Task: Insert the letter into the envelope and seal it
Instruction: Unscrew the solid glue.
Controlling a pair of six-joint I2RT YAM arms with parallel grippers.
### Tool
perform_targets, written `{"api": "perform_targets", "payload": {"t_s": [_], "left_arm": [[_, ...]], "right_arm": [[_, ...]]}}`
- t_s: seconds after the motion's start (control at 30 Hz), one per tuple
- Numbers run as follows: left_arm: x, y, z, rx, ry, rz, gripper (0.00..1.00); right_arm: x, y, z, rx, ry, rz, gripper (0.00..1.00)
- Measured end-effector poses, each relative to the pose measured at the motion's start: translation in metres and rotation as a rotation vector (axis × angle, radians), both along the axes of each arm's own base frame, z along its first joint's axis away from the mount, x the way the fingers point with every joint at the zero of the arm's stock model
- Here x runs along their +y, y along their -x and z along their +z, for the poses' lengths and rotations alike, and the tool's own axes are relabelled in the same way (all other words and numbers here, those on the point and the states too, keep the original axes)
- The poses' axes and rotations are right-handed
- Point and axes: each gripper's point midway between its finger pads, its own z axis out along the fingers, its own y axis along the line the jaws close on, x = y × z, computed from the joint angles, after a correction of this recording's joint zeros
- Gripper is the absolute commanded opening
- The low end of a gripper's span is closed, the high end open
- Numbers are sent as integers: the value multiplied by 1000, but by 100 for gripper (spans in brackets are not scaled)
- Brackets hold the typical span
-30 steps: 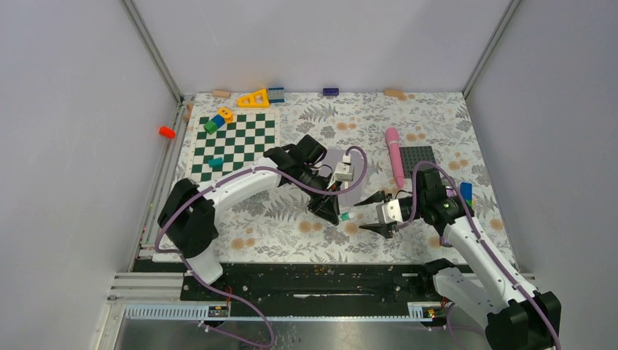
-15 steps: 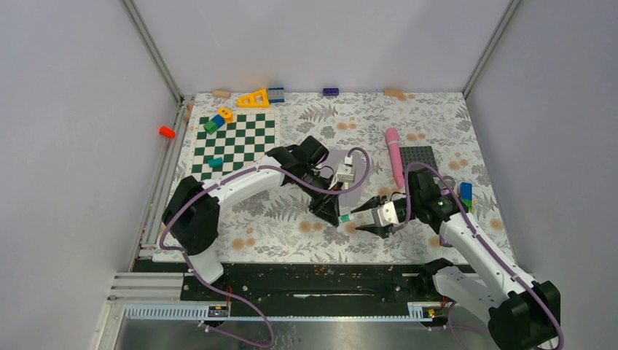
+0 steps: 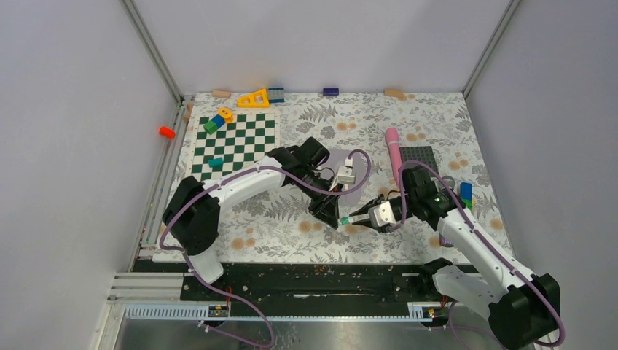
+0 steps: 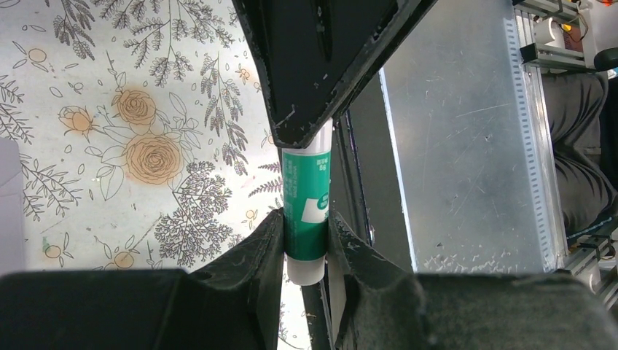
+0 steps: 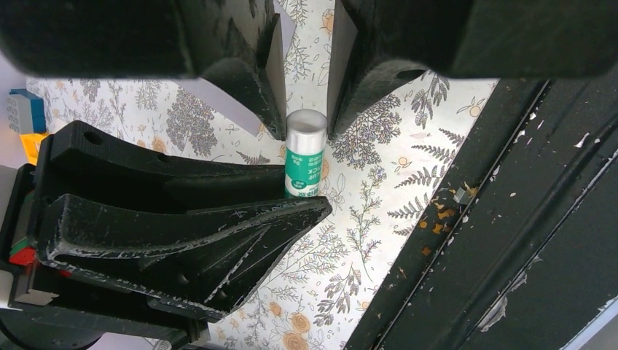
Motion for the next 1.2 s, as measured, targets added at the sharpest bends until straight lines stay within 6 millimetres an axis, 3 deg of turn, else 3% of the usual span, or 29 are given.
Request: {"api": "perform_targets", "payload": {"t_s": [0.33,0.5,0.7,0.97,1.1,1.2], "left_arm": [[-1,-8,-2,-57,-36,41,0],[6,-19,13,-183,-35,115,0],[9,-29,45,-322,38,178,0],[12,-44,46,-420,49,238,0],[9,-54,47,-448,62,269,0],[7,-59,48,-425,73,307,0]], "right_arm": [[-2,-5,-6,61,43,-54,9],[1,-11,-2,245,65,-136,6],[10,-12,1,608,79,-265,7],[21,-38,29,1009,-51,-434,39],[11,-49,48,1002,-125,-464,53],[4,-41,59,845,-170,-436,60]]}}
